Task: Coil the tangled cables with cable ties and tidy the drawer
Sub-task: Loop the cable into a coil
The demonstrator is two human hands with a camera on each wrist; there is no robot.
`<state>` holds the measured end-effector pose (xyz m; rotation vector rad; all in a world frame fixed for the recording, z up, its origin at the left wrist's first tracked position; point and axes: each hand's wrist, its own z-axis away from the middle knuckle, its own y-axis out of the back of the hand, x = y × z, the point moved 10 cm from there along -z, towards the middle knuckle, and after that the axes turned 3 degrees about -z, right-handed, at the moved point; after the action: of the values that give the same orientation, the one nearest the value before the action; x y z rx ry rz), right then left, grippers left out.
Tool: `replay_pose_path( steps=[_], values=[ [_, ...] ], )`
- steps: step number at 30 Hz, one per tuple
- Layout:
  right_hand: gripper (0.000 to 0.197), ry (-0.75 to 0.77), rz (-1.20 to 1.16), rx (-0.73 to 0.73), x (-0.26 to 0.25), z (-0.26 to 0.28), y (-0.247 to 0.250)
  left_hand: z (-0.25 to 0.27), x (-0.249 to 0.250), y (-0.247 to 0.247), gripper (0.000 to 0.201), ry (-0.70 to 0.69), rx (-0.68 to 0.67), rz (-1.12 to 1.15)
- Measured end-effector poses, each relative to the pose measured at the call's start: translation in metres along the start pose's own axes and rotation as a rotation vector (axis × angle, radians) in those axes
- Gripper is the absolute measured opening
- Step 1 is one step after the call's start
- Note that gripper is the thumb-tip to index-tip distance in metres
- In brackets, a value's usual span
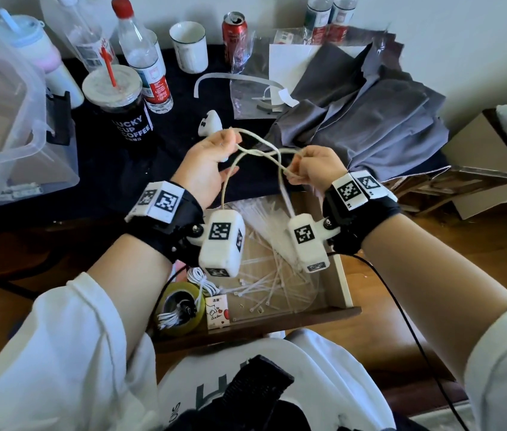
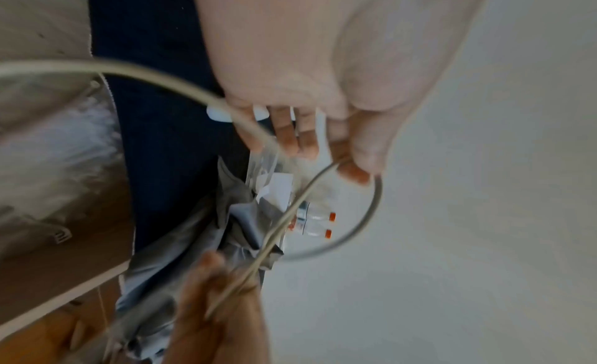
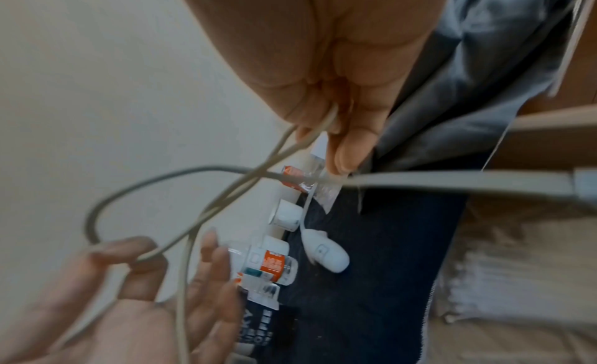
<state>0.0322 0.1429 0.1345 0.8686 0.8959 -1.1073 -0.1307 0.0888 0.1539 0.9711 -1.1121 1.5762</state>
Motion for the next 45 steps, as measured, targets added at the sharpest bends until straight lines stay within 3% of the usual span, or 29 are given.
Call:
replay_pose_path(
  steps=[3, 8, 13, 18, 24, 26, 29, 32, 34, 39, 45],
  values=[
    [0.035, -0.056, 0.104, -0.033, 0.016, -0.001, 0.004, 0.001, 0.000, 0.008, 0.008, 0.060, -0.005, 0.024],
    [0.035, -0.072, 0.144, -0.100, 0.018, -0.001, -0.006, -0.002, -0.014, 0.025, 0.050, 0.059, 0.100, -0.145],
    [0.035, -0.055, 0.173, -0.076, 0.022, -0.006, 0.000, -0.005, -0.022, 0.036, 0.044, 0.085, 0.113, -0.320],
    [0.034, 0.032, 0.225, -0.002, 0.010, -0.014, 0.014, -0.003, -0.030, 0.039, 0.052, 0.148, 0.113, -0.390],
    [0.030, 0.130, 0.556, 0.050, 0.000, -0.007, 0.031, -0.001, -0.028, 0.047, 0.040, 0.117, 0.102, -0.677],
    [0.029, 0.108, 0.540, 0.053, 0.008, -0.005, 0.032, 0.000, -0.028, 0.052, 0.031, 0.110, 0.112, -0.716],
    [0.028, 0.027, 0.333, 0.060, 0.019, -0.005, 0.031, 0.006, -0.045, 0.062, 0.014, 0.216, 0.212, -0.411],
    [0.029, -0.022, 0.203, 0.033, 0.022, -0.005, 0.031, 0.014, -0.068, 0.058, 0.027, 0.359, 0.251, 0.068],
    [0.030, -0.009, 0.235, 0.040, 0.019, -0.004, 0.035, 0.014, -0.072, 0.048, 0.030, 0.370, 0.193, 0.216],
    [0.030, -0.044, 0.208, 0.092, 0.021, -0.004, 0.047, 0.016, -0.071, 0.048, 0.029, 0.354, 0.180, 0.176],
    [0.023, 0.021, 0.123, -0.059, -0.007, 0.000, 0.013, 0.014, -0.083, 0.022, 0.020, 0.333, 0.063, 0.029]
  ],
)
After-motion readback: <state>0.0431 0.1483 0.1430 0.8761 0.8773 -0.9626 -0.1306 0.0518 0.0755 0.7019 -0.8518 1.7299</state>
